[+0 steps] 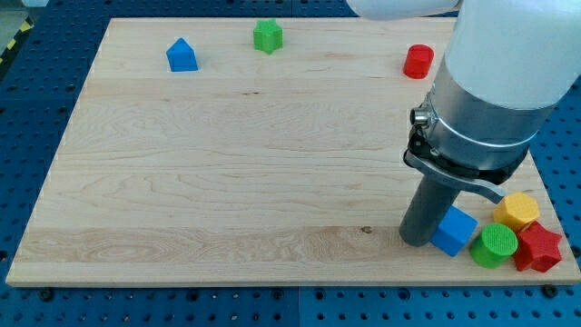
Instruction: Place the blue cube at the left of the yellow hexagon
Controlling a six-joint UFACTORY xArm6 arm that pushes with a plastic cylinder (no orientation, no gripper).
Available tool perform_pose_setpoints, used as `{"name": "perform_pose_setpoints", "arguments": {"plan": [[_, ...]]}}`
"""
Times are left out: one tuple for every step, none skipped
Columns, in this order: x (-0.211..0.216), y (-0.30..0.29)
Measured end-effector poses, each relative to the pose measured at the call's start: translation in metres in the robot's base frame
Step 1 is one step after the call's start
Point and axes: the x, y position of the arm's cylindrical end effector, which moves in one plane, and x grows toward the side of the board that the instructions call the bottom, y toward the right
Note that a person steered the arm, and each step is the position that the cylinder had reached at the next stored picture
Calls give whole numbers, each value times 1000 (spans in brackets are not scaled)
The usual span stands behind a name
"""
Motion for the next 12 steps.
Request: {"name": "perform_pose_setpoints", "arguments": {"plan": [[6,4],[16,5],[14,5],[0,5],[-3,5],[18,5],[39,4],[23,8],[0,20],[0,21],[-1,26],[-7,34]]}}
